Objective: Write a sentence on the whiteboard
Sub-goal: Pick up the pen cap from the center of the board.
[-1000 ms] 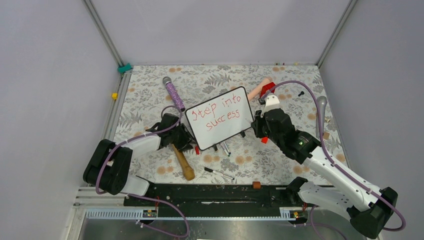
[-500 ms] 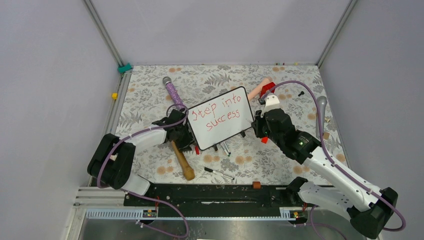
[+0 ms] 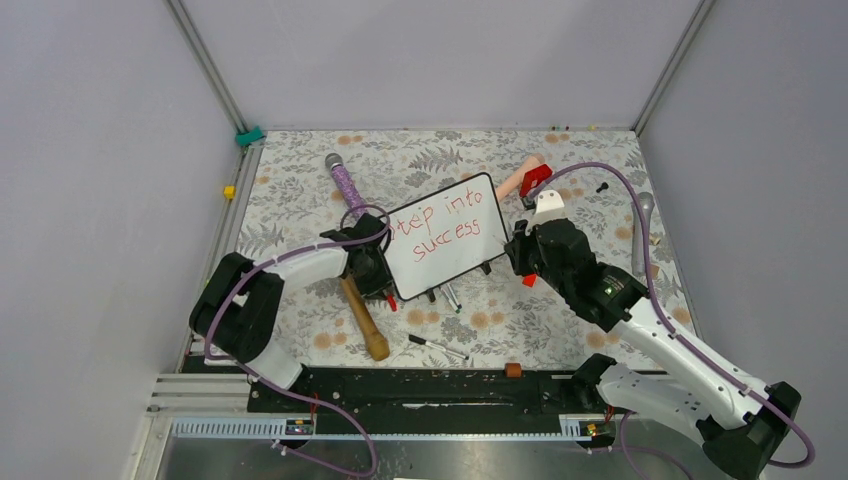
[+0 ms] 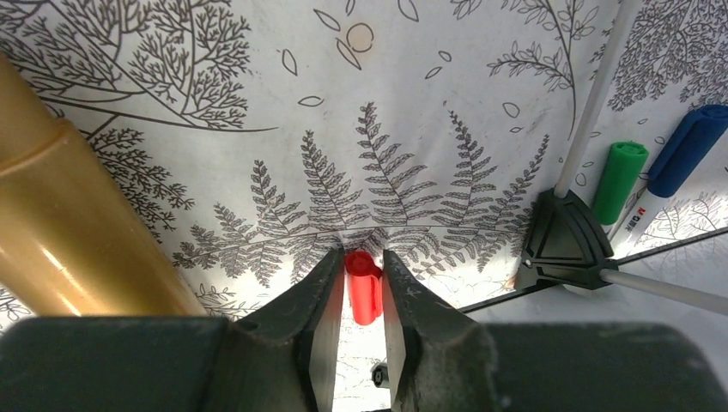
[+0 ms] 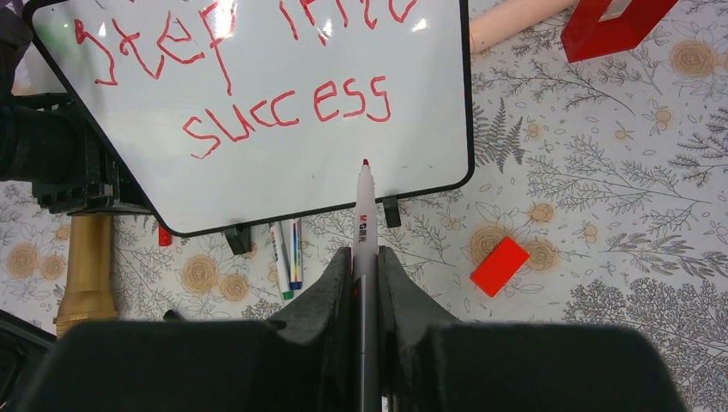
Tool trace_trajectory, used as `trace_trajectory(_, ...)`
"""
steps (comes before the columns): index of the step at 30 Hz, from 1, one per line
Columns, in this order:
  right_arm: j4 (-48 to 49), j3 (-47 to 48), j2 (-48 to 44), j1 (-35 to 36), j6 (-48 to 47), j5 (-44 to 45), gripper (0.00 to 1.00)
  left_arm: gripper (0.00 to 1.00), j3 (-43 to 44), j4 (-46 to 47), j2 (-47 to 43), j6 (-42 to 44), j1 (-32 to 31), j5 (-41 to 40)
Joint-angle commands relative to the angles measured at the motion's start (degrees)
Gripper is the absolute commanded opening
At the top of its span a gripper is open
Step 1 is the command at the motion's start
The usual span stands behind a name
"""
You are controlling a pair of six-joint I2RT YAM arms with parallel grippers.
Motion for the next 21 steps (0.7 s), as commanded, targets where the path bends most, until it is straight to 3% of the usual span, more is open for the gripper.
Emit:
trace_trajectory(1, 0.62, 1.64, -0.83, -0.43, -0.26, 0.04, 0.0, 0.22, -1.54, -4.0, -0.87, -1.95, -0.69, -6.72)
trace_trajectory(4, 0.67, 1.28, -1.19, -0.42, 0.4, -1.8, 0.0, 0.0, -3.62, -3.7, -5.26, -2.56, -0.67, -7.79)
trace_trajectory(12, 2.31, 0.03, -2.3, 3.76, 2.38, -9.97, 0.0, 0.0, -6.7, -7.13, -18.41, -8.1, 0.09, -10.32)
trace_trajectory(21, 17.3, -4.47, 1.5, 15.2, 4.06, -7.7, 0.0, 0.0, -9.37, -7.05, -28.52, -14.55, 5.93, -0.76)
